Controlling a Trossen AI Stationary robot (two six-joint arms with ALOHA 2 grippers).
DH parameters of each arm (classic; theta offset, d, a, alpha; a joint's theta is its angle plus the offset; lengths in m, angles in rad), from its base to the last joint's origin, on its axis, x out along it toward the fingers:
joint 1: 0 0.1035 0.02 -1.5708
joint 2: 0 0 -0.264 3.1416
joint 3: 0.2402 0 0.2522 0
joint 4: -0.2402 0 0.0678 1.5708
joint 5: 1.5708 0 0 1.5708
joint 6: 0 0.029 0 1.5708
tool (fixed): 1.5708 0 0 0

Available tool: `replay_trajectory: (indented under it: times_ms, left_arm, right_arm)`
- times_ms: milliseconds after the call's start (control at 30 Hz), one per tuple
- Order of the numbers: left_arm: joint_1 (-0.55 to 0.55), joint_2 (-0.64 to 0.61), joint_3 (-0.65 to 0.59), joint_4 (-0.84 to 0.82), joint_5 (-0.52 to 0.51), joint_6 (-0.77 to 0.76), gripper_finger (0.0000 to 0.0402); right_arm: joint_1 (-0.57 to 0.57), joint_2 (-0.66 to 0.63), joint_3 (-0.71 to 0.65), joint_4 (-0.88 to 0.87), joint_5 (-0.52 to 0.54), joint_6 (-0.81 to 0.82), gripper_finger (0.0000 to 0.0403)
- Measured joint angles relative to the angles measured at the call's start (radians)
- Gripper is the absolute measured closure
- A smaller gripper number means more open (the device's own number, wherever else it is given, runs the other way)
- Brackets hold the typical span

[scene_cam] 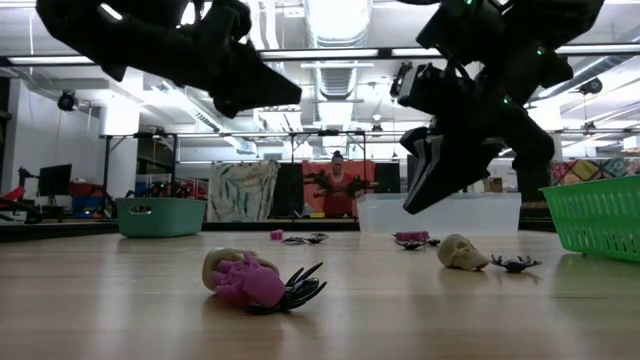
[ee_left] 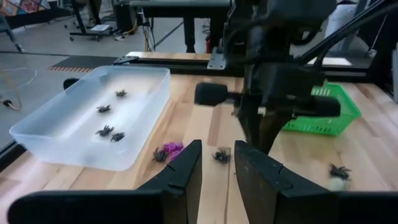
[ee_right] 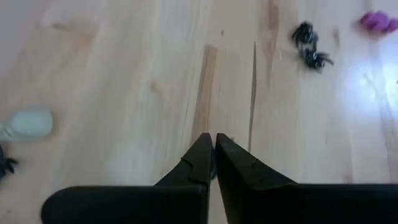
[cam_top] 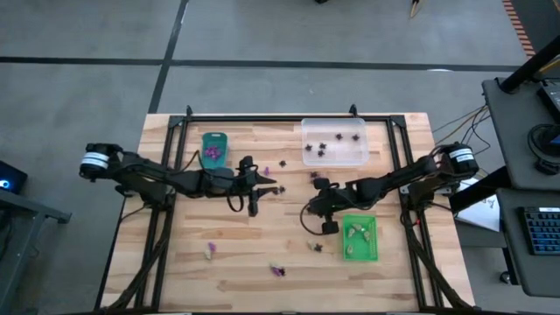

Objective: Sort Halloween decoration
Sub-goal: Put the black spider toy into the white bin

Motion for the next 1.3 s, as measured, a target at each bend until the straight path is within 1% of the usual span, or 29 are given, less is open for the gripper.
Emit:
replay_trajectory:
  times_ms: [133, 200, 433, 500, 600, 700, 833, 967, 1133, 1300]
  left_arm:
    - [0.0, 0.009, 0.027, 0.0, 0.0, 0.004, 0.0325]
    - [0.0, 0.009, 0.036, -0.003, -0.001, 0.007, 0.0325]
    - [0.0, 0.002, 0.048, 0.0, -0.008, 0.012, 0.0325]
    - [0.0, 0.002, 0.048, 0.003, -0.008, 0.012, 0.0325]
    - [0.0, 0.002, 0.048, 0.0, -0.008, 0.013, 0.0325]
    - [0.0, 0.002, 0.048, 0.001, -0.008, 0.013, 0.0325]
    - [0.0, 0.002, 0.048, 0.001, -0.008, 0.013, 0.0325]
    - [0.0, 0.002, 0.048, 0.001, -0.008, 0.012, 0.0326]
    - [0.0, 0.002, 0.048, 0.001, -0.009, 0.012, 0.0325]
    - [0.0, 0.002, 0.048, 0.001, -0.009, 0.012, 0.0325]
  right_arm:
    - [-0.007, 0.026, 0.0, 0.023, 0.004, -0.014, 0.0344]
    - [-0.008, 0.045, 0.0, 0.051, 0.006, -0.015, 0.0318]
    - [-0.009, 0.078, -0.001, 0.047, 0.007, 0.006, 0.0224]
    - [-0.016, 0.085, -0.001, 0.049, 0.007, 0.002, 0.0205]
    - [-0.031, 0.108, -0.002, 0.047, 0.006, 0.002, 0.0189]
    - [-0.042, 0.136, 0.0, 0.057, 0.0, 0.002, 0.0188]
    - [-0.052, 0.157, 0.001, 0.057, -0.01, 0.002, 0.0203]
    - [-0.055, 0.156, 0.001, 0.058, -0.017, -0.001, 0.0232]
    - [-0.06, 0.155, 0.0, 0.058, -0.051, 0.005, 0.0273]
    - [-0.059, 0.157, -0.001, 0.067, -0.058, 0.005, 0.0307]
